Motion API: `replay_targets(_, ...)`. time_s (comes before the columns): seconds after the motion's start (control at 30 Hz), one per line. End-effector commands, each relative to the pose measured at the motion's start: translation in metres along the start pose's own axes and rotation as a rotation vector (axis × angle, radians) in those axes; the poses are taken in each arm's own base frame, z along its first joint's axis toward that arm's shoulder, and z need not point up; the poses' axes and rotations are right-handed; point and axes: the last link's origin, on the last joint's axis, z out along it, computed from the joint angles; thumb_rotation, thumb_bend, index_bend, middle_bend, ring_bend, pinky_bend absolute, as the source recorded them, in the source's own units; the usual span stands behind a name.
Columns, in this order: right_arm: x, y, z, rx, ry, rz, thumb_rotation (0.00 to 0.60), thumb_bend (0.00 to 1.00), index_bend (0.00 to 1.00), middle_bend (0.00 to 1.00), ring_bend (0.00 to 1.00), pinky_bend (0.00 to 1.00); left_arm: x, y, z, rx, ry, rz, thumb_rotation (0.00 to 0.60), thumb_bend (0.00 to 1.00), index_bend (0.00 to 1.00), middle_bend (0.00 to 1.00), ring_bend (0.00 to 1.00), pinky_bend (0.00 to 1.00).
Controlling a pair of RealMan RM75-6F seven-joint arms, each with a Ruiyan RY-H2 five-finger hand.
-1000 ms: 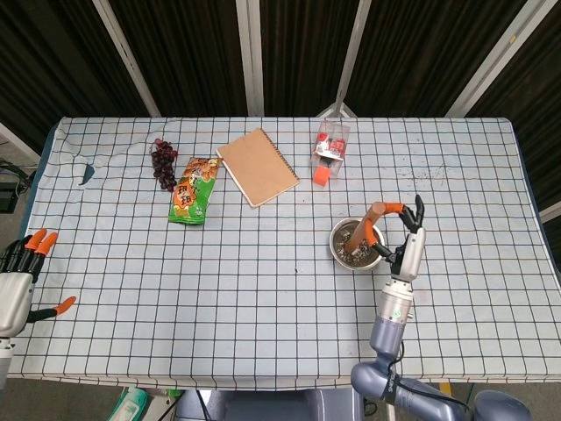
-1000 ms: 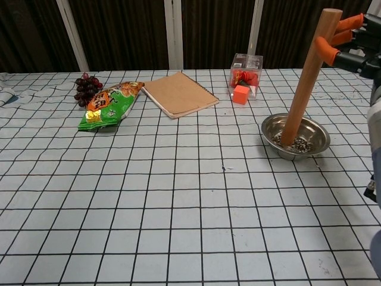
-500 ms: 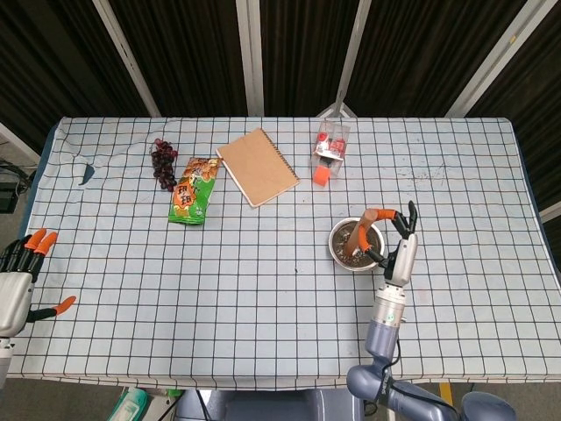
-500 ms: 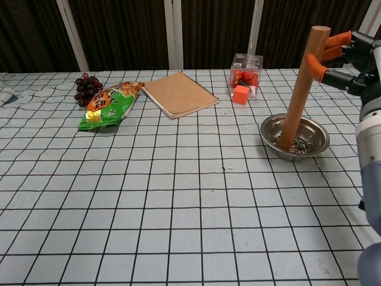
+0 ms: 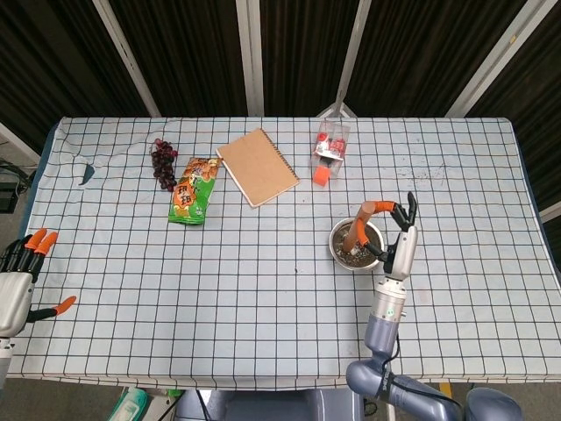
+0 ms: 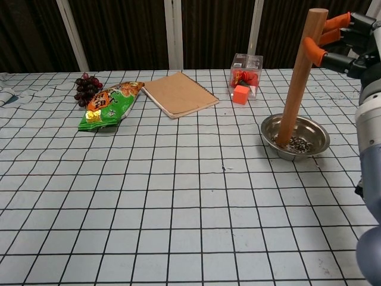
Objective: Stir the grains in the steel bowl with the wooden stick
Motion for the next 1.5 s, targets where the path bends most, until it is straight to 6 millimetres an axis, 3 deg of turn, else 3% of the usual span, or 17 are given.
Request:
replay_targets(0.03, 0.003, -0.001, 0.006, 0.003, 0.006, -0.007, 0.600, 0.55, 0.86, 0.72, 0.37, 0.00, 0.000, 0.000, 0.000, 0.000, -0.001, -0.001, 0.600, 0.02, 0.00, 0.00, 0.00, 0.00)
replay_targets(0.67, 0.006, 0.024, -0.007, -0.074, 0.009, -0.037, 0.600, 0.55, 0.86, 0.72, 0.37, 0.00, -0.001, 0.001, 0.000, -0.001, -0.001, -0.001, 0.600, 0.02, 0.00, 0.00, 0.00, 0.00)
replay_targets(0.9, 0.006, 0.018, -0.004, -0.047, 0.012, -0.028, 0.600, 0.55, 0.86, 0.72, 0.37, 0.00, -0.001, 0.001, 0.000, -0.001, 0.000, -0.003, 0.600, 0.02, 0.00, 0.00, 0.00, 0.00)
replay_targets(1.27, 0.014, -0.008, 0.011, 0.023, 0.030, -0.002, 0.600, 0.55, 0.86, 0.72, 0.37, 0.00, -0.001, 0.001, 0.000, -0.004, 0.000, -0.002, 0.600, 0.02, 0.00, 0.00, 0.00, 0.00)
replay_targets(1.5, 0.019, -0.010, 0.011, 0.020, 0.025, -0.017, 0.600, 0.55, 0.86, 0.72, 0.37, 0.00, 0.000, 0.001, -0.001, -0.002, 0.003, -0.001, 0.600, 0.02, 0.00, 0.00, 0.00, 0.00)
